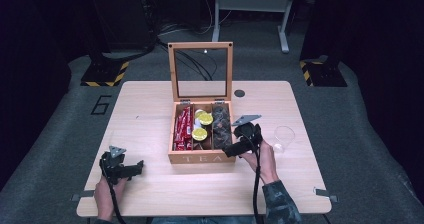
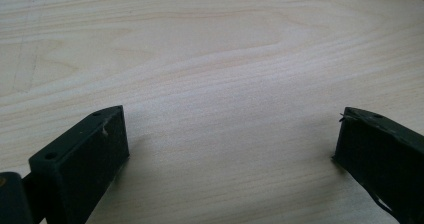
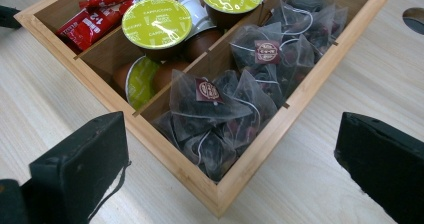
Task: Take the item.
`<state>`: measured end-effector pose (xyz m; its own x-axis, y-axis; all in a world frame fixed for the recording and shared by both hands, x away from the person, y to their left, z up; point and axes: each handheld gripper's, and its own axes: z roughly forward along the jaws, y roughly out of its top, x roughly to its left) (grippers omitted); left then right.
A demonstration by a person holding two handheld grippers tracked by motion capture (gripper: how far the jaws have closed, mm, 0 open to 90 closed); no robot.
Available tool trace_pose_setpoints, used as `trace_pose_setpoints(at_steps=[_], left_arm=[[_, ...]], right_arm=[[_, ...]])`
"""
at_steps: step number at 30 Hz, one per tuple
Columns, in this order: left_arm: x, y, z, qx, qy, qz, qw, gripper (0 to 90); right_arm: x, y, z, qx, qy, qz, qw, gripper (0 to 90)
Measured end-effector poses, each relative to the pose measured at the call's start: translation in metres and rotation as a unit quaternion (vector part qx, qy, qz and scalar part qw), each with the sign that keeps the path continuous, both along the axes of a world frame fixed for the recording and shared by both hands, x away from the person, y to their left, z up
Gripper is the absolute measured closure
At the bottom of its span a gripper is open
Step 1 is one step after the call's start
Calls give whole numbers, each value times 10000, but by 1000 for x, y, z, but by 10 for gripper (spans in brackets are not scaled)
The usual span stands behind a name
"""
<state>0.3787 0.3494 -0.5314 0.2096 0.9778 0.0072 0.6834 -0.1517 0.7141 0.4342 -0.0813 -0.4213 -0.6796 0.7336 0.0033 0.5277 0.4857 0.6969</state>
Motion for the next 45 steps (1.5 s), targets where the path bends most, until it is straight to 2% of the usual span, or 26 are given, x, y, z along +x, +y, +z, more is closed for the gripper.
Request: trace_pose_setpoints(at_steps=[7,8,14,16,20,23,25,33,40,45], left_arm=[[0,0,0,0,-2,1,10000,3],[0,0,0,-1,-1,2,10000,3],[0,0,0,4,-9,-2,10000,4],[0,0,0,0,-1,2,10000,4],[0,0,0,0,-6,1,10000,3],[0,0,0,4,-13,-6,10000,4],[0,0,0,3,-6,-1,10000,4],[0,0,0,3,-21,-11,10000,4],[0,0,0,2,-22,-16,10000,3],[0,0,0,5,-21,-22,10000,4]], right_arm=[[8,12,-1,-9,49,160,9999,13],[10,14,-2,7,4,190,9998,32],[17,24,-11,-73,179,296,9994,156],[19,27,-13,-102,221,328,9992,240],[22,30,-15,-168,246,377,9988,348],[22,31,-16,-211,267,303,9990,391],[24,31,-17,-242,332,311,9987,467],[27,35,-23,-434,468,175,9978,595],[29,36,-27,-431,580,207,9972,725],[28,35,-29,-428,616,186,9970,747]])
